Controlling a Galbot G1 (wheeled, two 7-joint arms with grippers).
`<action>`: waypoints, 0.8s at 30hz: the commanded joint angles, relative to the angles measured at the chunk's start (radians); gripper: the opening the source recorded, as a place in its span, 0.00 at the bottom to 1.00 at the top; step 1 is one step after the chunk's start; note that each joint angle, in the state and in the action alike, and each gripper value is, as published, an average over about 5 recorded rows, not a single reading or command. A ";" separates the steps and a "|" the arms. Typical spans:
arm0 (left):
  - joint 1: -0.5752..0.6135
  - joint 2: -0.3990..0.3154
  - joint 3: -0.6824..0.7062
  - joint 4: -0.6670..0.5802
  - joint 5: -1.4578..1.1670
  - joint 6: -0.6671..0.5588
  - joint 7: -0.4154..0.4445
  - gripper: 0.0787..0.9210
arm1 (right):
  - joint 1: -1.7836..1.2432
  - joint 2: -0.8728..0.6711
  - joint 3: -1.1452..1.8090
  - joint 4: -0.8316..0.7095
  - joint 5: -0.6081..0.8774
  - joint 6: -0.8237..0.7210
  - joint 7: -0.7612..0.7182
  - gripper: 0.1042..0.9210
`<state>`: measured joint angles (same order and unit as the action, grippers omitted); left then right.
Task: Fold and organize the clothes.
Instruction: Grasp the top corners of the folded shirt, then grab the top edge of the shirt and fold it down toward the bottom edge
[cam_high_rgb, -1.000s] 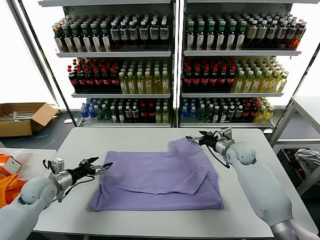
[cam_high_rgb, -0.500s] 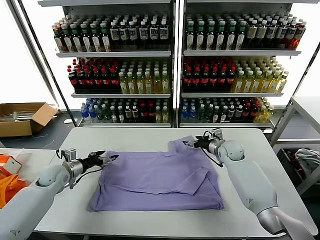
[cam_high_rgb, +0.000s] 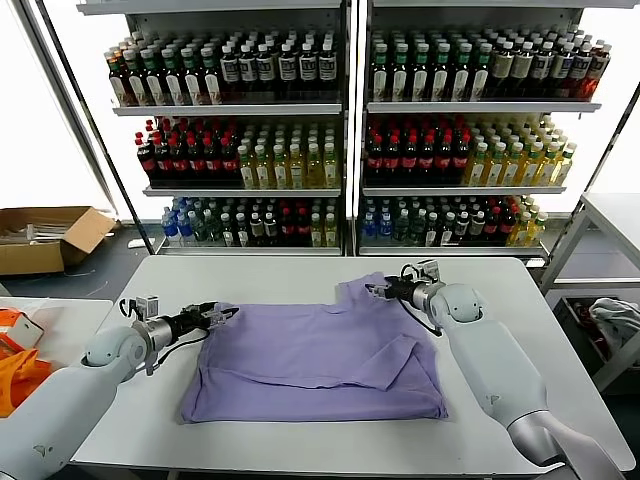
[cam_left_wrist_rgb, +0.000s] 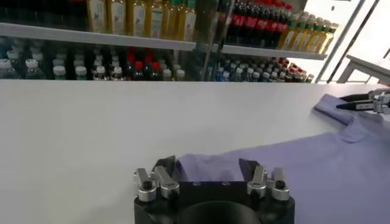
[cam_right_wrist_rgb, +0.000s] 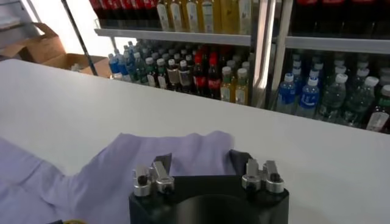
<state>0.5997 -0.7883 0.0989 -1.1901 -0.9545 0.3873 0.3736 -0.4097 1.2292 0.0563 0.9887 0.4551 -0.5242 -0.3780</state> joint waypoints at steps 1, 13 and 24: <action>0.014 -0.006 0.018 0.005 -0.015 0.019 0.002 0.54 | -0.001 0.004 -0.006 0.015 0.028 0.001 -0.003 0.48; 0.008 -0.013 -0.085 -0.073 -0.180 -0.012 -0.075 0.13 | -0.054 -0.025 0.051 0.173 0.259 -0.014 -0.035 0.06; 0.187 0.084 -0.216 -0.396 -0.214 -0.014 -0.178 0.02 | -0.260 -0.159 0.144 0.528 0.420 -0.046 -0.015 0.00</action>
<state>0.6506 -0.7719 -0.0061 -1.3281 -1.1034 0.3809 0.2807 -0.5297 1.1525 0.1390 1.2581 0.7341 -0.5601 -0.3993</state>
